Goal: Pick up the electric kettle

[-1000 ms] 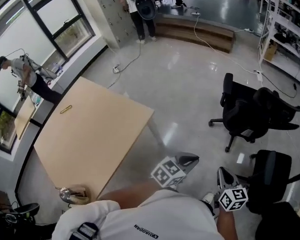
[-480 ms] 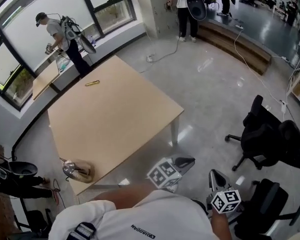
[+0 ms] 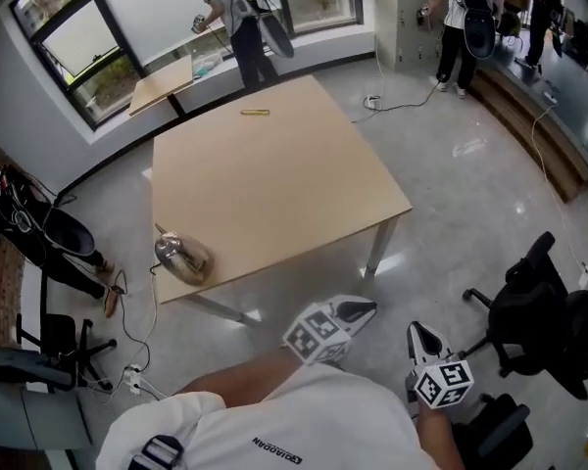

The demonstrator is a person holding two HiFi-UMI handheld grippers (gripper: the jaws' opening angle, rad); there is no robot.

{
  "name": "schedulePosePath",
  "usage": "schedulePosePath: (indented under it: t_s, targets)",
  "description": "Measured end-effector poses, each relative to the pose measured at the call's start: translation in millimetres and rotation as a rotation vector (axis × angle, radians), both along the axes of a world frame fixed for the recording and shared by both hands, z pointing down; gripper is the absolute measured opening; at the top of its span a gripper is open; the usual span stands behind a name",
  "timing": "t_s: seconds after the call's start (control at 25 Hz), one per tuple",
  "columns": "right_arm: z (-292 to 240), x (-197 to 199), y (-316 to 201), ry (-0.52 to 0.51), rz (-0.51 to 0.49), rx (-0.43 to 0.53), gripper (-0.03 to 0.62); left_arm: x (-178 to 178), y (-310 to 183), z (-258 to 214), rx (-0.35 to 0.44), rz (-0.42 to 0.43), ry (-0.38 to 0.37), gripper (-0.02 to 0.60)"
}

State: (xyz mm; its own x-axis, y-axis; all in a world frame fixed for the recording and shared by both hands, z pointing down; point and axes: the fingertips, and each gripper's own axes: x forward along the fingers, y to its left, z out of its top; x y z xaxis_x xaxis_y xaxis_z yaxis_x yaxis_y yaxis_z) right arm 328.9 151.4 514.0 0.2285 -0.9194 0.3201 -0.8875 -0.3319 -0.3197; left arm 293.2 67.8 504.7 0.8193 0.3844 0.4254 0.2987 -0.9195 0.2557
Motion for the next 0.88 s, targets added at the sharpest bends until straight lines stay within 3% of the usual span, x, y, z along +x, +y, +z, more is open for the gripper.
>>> schedulePosePath:
  t_s: [0.2,0.36,0.72,0.88]
  targets:
    - [-8,-18,13,0.008,-0.109,0.006,0.021,-31,4,-9,-0.011,-0.149,0.015,-0.005]
    - [-4,-26,32,0.001,-0.141,0.015,0.021,-54,16,-8,-0.027,-0.233,0.023,-0.005]
    - [12,-73,44,-0.047,-0.272,0.015,0.021,-109,38,6,-0.004,-0.350,-0.030,-0.005]
    - [10,-87,37,-0.045,-0.328,0.028,0.021,-121,31,0,0.008,-0.407,-0.017,-0.005]
